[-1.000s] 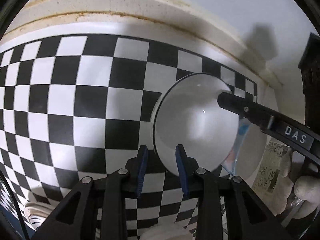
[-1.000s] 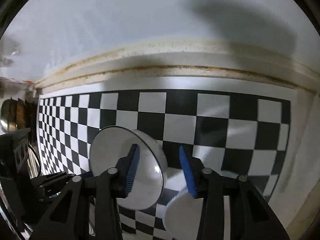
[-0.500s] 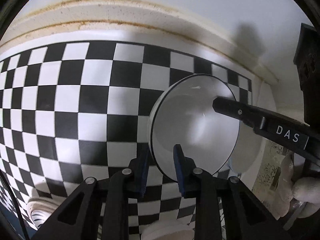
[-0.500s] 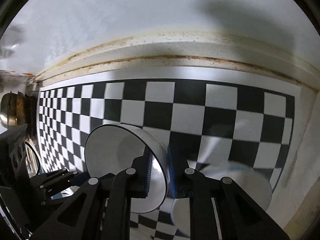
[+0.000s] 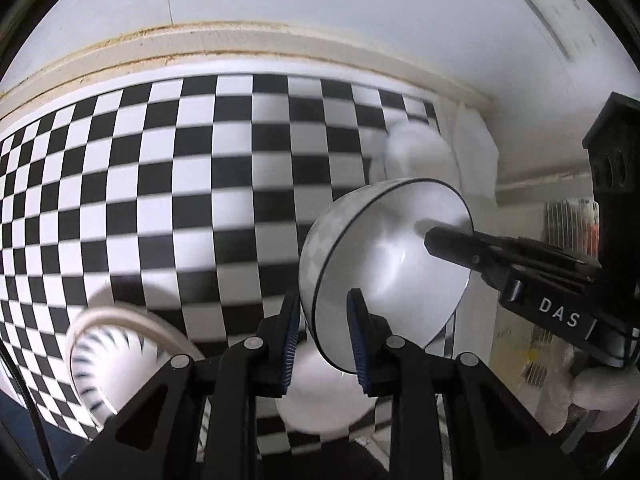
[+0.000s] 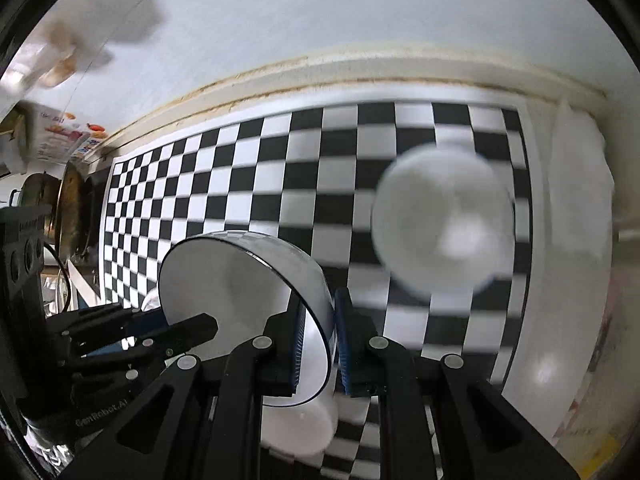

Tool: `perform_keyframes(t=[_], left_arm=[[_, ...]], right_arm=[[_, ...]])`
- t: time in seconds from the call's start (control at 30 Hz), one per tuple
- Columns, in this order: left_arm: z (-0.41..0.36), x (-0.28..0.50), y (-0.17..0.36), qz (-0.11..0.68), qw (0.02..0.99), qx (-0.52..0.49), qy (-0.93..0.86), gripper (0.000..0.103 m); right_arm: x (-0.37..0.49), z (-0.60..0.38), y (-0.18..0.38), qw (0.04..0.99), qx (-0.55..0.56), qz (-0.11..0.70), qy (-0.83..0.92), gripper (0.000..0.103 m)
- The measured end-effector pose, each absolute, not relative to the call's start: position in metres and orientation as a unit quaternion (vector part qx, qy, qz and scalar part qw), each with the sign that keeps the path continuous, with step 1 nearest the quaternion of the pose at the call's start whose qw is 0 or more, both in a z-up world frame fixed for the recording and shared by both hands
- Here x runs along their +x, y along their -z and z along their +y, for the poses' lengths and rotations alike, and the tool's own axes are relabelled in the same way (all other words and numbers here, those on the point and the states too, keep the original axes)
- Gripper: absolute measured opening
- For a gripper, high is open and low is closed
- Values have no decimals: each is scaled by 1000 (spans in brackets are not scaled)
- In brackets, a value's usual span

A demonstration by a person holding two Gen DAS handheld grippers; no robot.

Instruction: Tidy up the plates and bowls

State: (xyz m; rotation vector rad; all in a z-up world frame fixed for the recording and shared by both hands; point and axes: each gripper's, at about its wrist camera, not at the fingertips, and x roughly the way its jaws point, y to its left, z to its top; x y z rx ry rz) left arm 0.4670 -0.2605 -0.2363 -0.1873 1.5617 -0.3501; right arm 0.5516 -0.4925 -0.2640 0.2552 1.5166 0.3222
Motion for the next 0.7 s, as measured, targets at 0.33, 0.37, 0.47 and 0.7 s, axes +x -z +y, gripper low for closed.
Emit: perform_keyframes(t=[0.33,0.37,0.47,0.7], left_arm=[[-262,401,231,701,689,-55,175,21],[-262,396,232,703,687,-55,175,21],[-260,384,239,709,683,-49,172,21],[-258,376,265,727,668,-34,153,21]], right_arm=[[447,-498,260,700,143,687,-135,17],[441,-498,263,698,145,688,-134,17],[425,-497,274,690,147,697,-132,17],[405,-491,298,675,150,710,-133,17]])
